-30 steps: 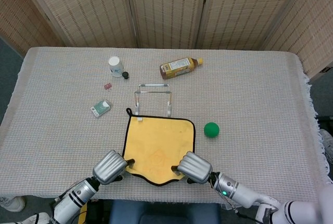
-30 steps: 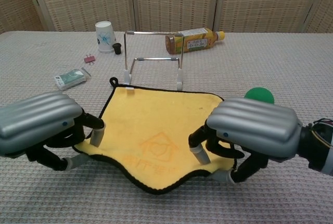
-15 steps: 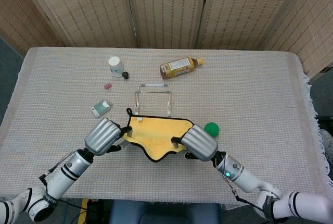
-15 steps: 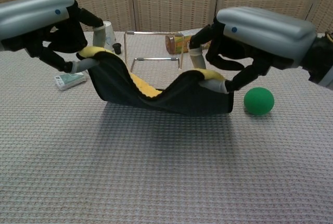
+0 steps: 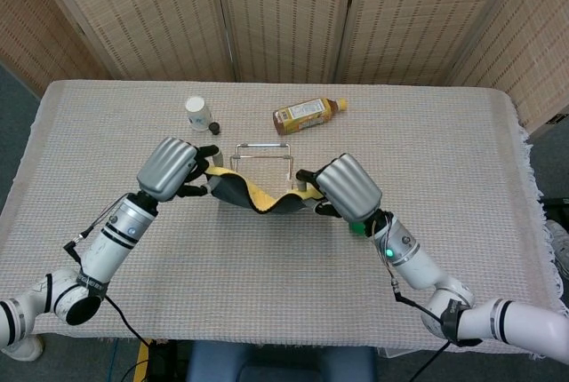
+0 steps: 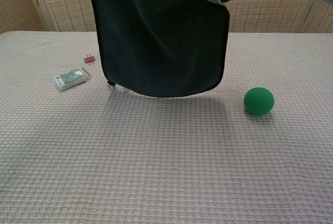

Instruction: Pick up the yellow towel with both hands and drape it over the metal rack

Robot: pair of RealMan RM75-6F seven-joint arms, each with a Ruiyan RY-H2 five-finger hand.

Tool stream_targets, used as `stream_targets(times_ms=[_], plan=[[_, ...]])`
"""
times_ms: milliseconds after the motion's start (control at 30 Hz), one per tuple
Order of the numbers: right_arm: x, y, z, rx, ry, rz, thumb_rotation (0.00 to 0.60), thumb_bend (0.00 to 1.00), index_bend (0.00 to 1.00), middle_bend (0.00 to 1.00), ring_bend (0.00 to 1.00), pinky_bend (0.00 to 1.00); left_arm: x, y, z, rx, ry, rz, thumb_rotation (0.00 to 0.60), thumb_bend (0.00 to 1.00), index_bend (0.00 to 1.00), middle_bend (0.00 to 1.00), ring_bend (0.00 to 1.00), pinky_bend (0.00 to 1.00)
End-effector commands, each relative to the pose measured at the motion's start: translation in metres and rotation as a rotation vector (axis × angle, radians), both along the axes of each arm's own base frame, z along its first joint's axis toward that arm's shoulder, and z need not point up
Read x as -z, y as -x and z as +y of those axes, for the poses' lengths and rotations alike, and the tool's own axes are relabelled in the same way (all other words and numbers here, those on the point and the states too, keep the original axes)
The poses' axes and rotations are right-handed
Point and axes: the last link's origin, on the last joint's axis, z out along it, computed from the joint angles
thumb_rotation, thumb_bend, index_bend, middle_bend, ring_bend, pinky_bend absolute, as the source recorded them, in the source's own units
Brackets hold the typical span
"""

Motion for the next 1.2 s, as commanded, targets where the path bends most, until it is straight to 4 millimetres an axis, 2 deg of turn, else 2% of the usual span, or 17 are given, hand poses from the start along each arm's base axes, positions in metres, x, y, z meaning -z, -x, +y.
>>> stream_targets(times_ms=[33, 667, 867, 1200], plan=[[-0.002, -0.006, -0.012, 0.006, 0.030, 0.007, 0.600, 0.44, 0.67, 0.92, 1.00, 1.00, -0.008, -0.008, 0.023, -0.059, 0.007, -0.035, 0.600, 0.45, 0.63, 1.00, 0.89, 1.00], [0.004, -0.022, -0.083, 0.098, 0.130, 0.042, 0.600, 0.45, 0.68, 0.92, 1.00, 1.00, -0.012, -0.024, 0.094, -0.271, 0.001, -0.076, 0.600, 0.45, 0.63, 1.00, 0.89, 1.00], [0.015, -0.018, -0.100, 0.128, 0.139, 0.080, 0.600, 0.45, 0.68, 0.92, 1.00, 1.00, -0.005, -0.020, 0.104, -0.308, -0.016, -0.027, 0.600, 0.45, 0.63, 1.00, 0.89, 1.00], [0.029, -0.020, -0.114, 0.128, 0.162, 0.133, 0.600, 0.45, 0.68, 0.92, 1.00, 1.00, -0.004, -0.010, 0.116, -0.379, -0.028, -0.002, 0.600, 0.45, 0.63, 1.00, 0.89, 1.00]])
